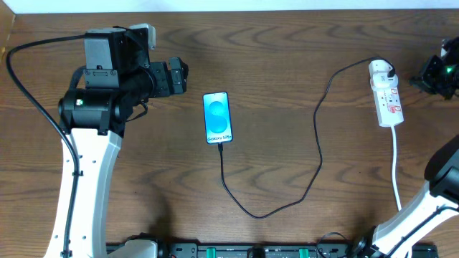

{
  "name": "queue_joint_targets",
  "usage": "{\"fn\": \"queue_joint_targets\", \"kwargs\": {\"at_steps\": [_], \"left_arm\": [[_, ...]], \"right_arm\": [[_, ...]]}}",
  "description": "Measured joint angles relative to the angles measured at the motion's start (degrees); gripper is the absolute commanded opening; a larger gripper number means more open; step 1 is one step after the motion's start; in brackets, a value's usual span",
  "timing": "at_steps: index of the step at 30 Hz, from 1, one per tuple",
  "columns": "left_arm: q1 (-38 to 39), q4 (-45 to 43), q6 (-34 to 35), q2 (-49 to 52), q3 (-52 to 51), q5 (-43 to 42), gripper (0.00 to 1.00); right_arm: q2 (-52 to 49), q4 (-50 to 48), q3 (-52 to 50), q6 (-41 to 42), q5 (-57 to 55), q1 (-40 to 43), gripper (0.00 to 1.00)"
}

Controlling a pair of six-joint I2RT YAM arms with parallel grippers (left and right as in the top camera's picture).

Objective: Plug charger to phone and switch on socket

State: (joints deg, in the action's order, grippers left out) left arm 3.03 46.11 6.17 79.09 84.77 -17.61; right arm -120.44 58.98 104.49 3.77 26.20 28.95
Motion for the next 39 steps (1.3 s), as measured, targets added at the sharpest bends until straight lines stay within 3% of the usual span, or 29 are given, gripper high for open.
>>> {"fn": "queue_joint_targets", "kwargs": {"at_steps": [26, 39], "left_arm": [[0.0, 0.0, 0.0, 0.0, 0.0, 0.0, 0.97], [0.0, 0.0, 0.0, 0.0, 0.0, 0.0, 0.97]], "right_arm": [[-11.8, -7.8, 0.0, -0.4, 2.6, 0.4, 0.01], [-12.2, -9.2, 0.0, -0.4, 4.1, 0.3, 0.01]]}}
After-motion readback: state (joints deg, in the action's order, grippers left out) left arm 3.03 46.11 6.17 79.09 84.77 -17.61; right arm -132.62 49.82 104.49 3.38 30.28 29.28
